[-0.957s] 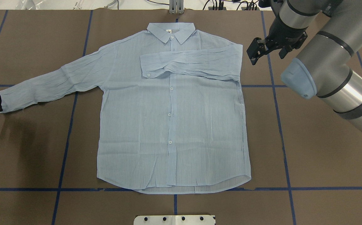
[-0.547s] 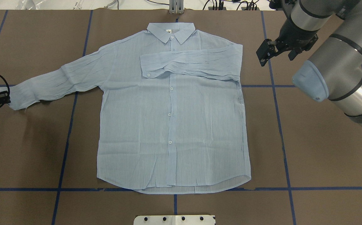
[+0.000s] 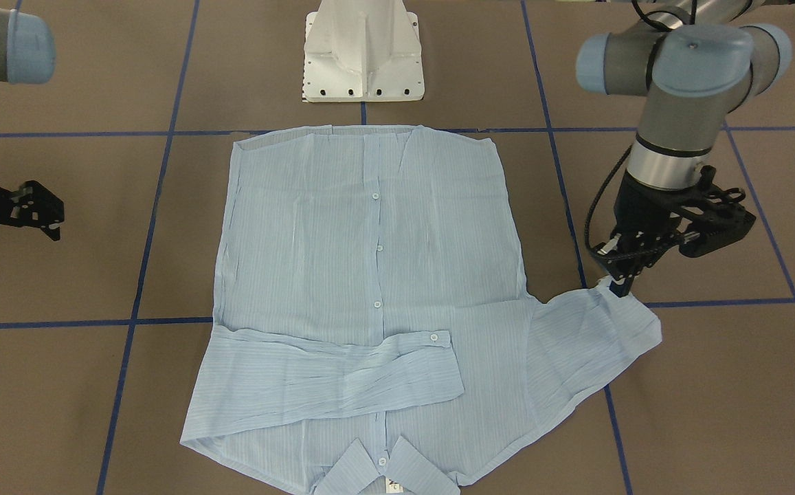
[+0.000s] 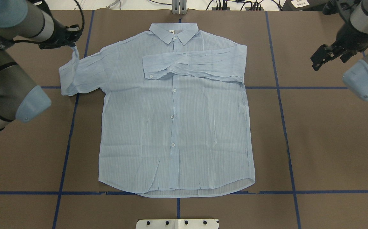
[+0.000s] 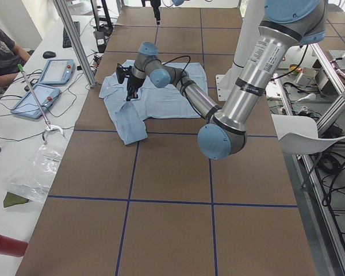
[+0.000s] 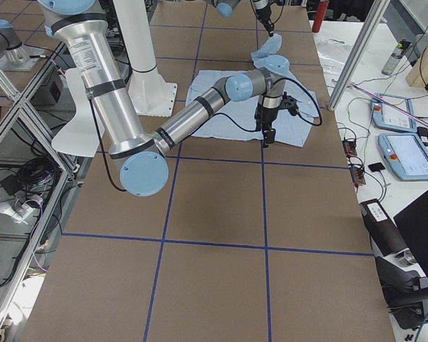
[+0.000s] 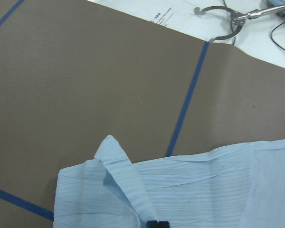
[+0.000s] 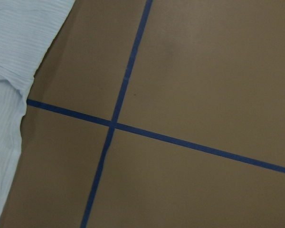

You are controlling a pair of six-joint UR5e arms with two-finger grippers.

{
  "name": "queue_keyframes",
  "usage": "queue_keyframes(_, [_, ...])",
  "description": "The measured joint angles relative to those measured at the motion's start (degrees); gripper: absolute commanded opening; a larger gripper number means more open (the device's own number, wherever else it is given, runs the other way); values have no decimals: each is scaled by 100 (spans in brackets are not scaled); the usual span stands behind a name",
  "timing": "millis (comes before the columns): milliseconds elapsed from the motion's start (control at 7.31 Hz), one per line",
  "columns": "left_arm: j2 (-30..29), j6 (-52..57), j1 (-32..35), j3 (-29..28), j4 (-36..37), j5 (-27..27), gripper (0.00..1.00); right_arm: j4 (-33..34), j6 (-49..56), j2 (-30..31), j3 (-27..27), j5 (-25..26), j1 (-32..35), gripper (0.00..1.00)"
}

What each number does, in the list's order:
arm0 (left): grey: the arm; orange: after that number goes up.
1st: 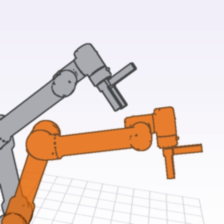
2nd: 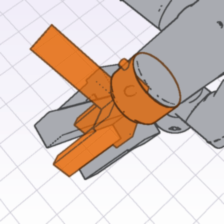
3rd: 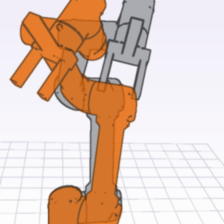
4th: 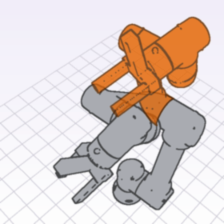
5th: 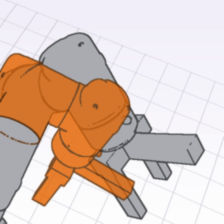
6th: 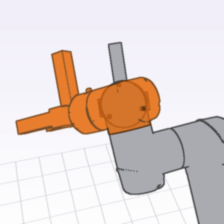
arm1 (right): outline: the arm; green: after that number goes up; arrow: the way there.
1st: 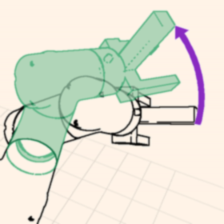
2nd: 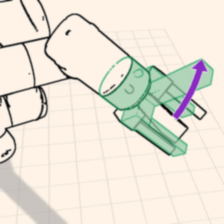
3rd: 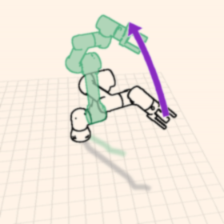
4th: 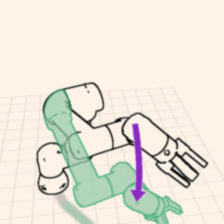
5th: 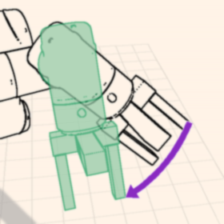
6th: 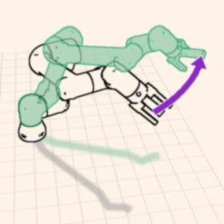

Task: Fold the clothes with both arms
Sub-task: 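Fold the held sleeve across the shirt with the left gripper while the right arm shifts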

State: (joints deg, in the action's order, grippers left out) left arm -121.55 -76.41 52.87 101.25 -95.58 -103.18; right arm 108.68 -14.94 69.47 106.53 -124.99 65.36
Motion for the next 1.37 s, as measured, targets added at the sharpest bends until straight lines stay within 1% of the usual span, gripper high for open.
queue_keyframes(137, [-607,-316,-62,-195,196,-190,0,1,298,170,-16,-136,201,100])
queue_keyframes(273, [-1247,-692,-193,-601,222,-312,0,-4,478,324,-21,-284,378,100])
queue_keyframes(410, [-1791,-1080,-356,-1089,77,-362,0,-11,549,431,-22,-382,486,100])
queue_keyframes(547, [-2106,-1443,-516,-1495,-267,-379,0,-23,570,492,-25,-444,531,100])
queue_keyframes(820, [-2295,-1949,-786,-2068,-1072,-387,0,-50,573,550,-27,-494,553,100])
queue_keyframes(1094, [-2350,-2163,-974,-2349,-1439,-372,0,-68,564,628,-40,-498,552,100])
queue_keyframes(1230, [-2452,-2291,-1065,-2589,-1644,-358,0,-72,558,648,-57,-494,550,100])
queue_keyframes(1367, [-2611,-2416,-1172,-2955,-1945,-318,0,-74,555,658,-78,-492,549,100])
